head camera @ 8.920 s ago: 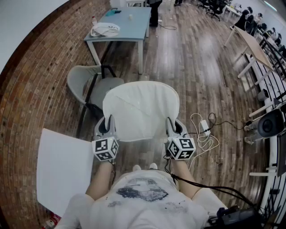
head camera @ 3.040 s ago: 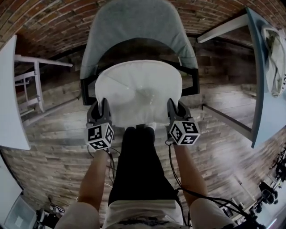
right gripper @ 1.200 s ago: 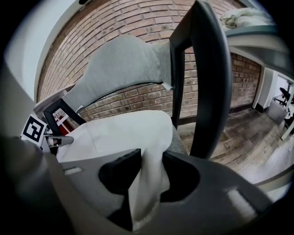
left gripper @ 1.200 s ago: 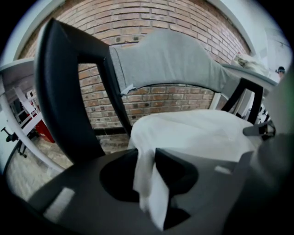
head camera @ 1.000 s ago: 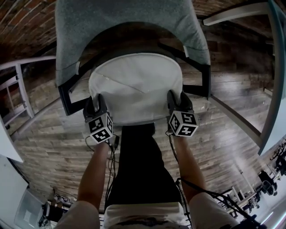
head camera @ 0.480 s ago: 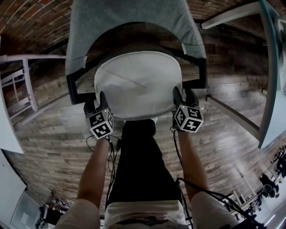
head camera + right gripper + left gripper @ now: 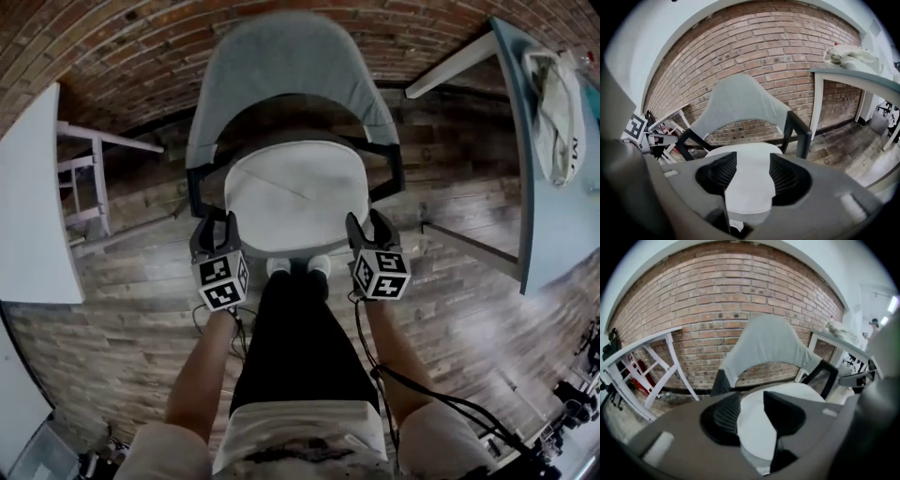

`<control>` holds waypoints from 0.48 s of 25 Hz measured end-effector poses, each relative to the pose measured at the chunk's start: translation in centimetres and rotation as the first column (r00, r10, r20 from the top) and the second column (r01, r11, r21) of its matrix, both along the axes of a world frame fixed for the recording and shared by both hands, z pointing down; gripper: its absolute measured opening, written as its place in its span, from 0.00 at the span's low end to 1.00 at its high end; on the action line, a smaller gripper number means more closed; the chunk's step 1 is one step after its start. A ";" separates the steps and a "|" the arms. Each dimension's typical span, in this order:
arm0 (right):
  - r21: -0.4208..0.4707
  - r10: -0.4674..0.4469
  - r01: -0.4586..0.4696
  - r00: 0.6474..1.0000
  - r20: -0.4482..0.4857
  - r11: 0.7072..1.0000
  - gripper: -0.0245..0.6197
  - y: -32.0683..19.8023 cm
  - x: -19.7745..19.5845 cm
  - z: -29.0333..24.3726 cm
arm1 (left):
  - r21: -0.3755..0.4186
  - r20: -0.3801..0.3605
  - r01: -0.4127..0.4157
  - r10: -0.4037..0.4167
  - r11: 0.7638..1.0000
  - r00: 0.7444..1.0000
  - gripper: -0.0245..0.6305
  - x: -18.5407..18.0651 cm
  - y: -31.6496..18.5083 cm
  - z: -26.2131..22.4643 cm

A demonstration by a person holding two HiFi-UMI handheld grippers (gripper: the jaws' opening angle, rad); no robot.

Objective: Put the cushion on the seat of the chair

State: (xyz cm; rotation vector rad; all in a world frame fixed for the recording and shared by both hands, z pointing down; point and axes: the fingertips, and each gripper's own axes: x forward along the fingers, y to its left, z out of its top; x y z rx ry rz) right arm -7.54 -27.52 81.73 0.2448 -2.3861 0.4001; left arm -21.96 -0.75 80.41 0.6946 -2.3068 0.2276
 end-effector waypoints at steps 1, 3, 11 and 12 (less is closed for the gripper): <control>0.003 -0.014 0.014 1.000 0.013 1.000 0.38 0.5 -0.1 -1.8 | 0.008 0.019 -0.019 0.019 1.000 1.000 0.25 0.0 -0.3 -2.0; 0.011 -0.037 0.036 0.999 0.036 0.999 0.37 1.4 -0.4 -5.5 | 0.024 0.053 -0.052 0.051 0.998 0.997 0.25 -0.1 -0.6 -6.0; 0.035 -0.075 0.071 0.990 0.123 0.997 0.37 4.8 -1.8 -18.9 | 0.081 0.138 -0.153 0.141 0.985 0.980 0.25 0.6 -1.7 -18.9; 0.035 -0.081 0.077 0.987 0.141 0.996 0.37 5.2 -2.2 -20.5 | 0.092 0.149 -0.162 0.147 0.983 0.978 0.25 0.6 -2.0 -20.4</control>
